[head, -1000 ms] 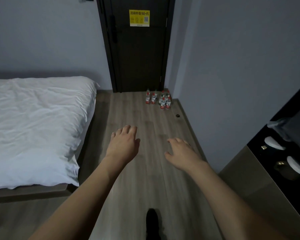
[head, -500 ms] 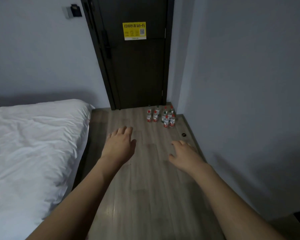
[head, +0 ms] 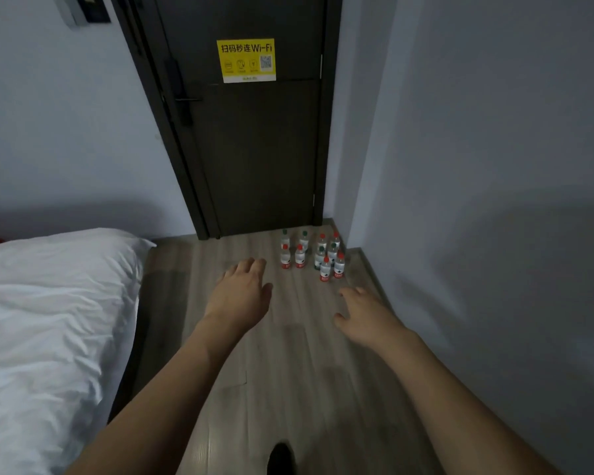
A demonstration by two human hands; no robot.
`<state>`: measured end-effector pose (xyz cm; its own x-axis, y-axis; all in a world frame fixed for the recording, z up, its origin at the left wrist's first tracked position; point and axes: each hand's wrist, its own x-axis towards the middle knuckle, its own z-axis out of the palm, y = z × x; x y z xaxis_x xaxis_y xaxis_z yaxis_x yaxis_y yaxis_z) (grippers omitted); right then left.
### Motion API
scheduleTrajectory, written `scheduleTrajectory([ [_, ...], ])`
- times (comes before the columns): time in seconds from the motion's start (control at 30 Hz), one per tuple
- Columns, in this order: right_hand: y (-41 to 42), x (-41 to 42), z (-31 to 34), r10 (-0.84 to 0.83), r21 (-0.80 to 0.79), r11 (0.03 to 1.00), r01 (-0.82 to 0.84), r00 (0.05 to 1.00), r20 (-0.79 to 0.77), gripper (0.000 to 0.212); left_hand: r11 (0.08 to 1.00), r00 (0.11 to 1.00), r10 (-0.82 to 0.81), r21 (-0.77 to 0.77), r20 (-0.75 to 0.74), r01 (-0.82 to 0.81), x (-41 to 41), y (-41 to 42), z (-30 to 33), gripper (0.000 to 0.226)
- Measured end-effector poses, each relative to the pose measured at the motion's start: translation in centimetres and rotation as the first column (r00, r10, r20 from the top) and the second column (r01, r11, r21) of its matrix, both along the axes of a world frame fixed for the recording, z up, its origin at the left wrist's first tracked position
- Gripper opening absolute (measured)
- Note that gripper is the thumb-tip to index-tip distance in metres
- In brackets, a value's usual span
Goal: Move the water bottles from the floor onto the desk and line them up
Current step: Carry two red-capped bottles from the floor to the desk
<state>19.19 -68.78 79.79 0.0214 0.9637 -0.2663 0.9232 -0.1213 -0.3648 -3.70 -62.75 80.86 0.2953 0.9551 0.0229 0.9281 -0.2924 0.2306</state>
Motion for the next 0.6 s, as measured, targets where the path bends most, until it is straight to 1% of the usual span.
scheduleTrajectory([
  [0.13, 9.0, 1.2, 1.3, -0.02, 0.033, 0.999, 0.021, 1.0, -0.01, 0.059, 1.0, 1.0, -0.016, 0.0, 0.008, 0.016, 1.3, 10.2, 1.0, 0.055],
  [0.23, 14.1, 2.9, 1.9, -0.043, 0.043, 0.998, 0.043, 0.999, -0.013, 0.051, 0.999, 0.999, -0.033, 0.0, 0.028, 0.033, 3.5, 16.1, 1.7, 0.054],
  [0.3, 17.2, 4.5, 1.7, -0.064, 0.038, 0.997, 0.065, 0.998, -0.018, 0.049, 0.998, 0.997, -0.066, -0.012, 0.039, 0.066, 5.2, 19.3, 1.5, 0.054],
  [0.43, 24.2, 7.9, 0.2, -0.077, 0.073, 0.994, 0.081, 0.996, -0.054, 0.043, 0.994, 0.995, -0.098, -0.04, 0.02, 0.099, 8.8, 26.4, 0.0, 0.054],
  [0.6, 34.9, 13.1, -2.9, -0.076, 0.046, 0.996, 0.08, 0.994, -0.085, 0.029, 0.994, 0.995, -0.097, -0.053, -0.005, 0.097, 13.3, 36.5, -2.0, 0.05],
])
